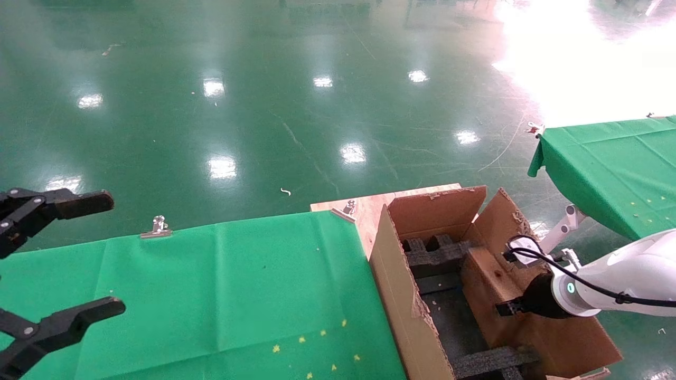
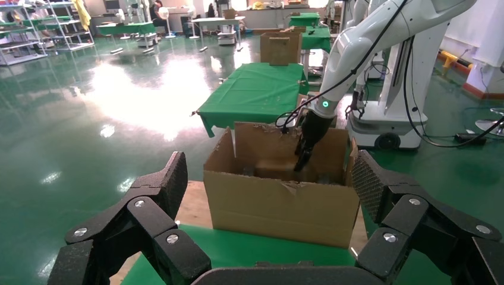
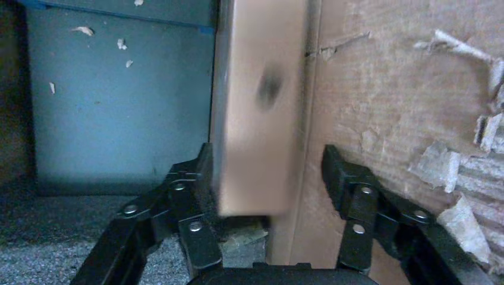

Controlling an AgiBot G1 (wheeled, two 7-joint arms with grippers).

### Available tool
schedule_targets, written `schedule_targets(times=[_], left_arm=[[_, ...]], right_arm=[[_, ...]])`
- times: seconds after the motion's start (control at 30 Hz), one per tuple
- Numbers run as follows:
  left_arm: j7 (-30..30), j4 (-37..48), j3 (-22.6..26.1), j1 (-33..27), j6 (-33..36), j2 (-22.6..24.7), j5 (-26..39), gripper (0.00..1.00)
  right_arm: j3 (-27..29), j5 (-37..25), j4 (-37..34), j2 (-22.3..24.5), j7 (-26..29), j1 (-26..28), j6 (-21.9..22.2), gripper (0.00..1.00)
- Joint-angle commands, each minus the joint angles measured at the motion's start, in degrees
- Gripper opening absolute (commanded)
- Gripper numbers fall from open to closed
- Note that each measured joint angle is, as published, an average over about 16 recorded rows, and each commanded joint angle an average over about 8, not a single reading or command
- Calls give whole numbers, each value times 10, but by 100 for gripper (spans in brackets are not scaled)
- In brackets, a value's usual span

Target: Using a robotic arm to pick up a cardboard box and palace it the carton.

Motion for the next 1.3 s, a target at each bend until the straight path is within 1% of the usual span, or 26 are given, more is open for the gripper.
schedule_targets(times=[0.03, 0.23, 0.37, 0.5, 0.6, 0.67, 0.83, 0.97, 1.03, 1.13, 1.3], left_arm=[[0, 0, 0, 0, 0, 0, 0, 100], [0, 0, 0, 0, 0, 0, 0, 100], [0, 0, 0, 0, 0, 0, 0, 100], [0, 0, 0, 0, 0, 0, 0, 100], [0, 0, 0, 0, 0, 0, 0, 100], [0, 0, 0, 0, 0, 0, 0, 100], [0, 0, 0, 0, 0, 0, 0, 100], [0, 0, 0, 0, 0, 0, 0, 100], [0, 0, 0, 0, 0, 0, 0, 100], [0, 0, 0, 0, 0, 0, 0, 100], [0, 0, 0, 0, 0, 0, 0, 100]], right_arm=[[0, -1, 2, 2, -1, 1, -1, 100], [10, -2, 19, 13, 5, 22, -3, 100], [29, 8, 38, 22, 11, 54, -5, 100], [56, 34, 74, 36, 12, 96, -8, 100], [79, 72, 100, 46, -1, 126, -12, 100], [94, 112, 112, 50, -23, 143, -19, 100], [137, 254, 119, 62, -117, 176, -61, 100], [161, 340, 119, 76, -178, 191, -96, 100], [168, 363, 119, 81, -192, 196, -107, 100], [173, 378, 119, 85, -201, 199, -114, 100], [172, 369, 118, 82, -195, 194, -112, 100]])
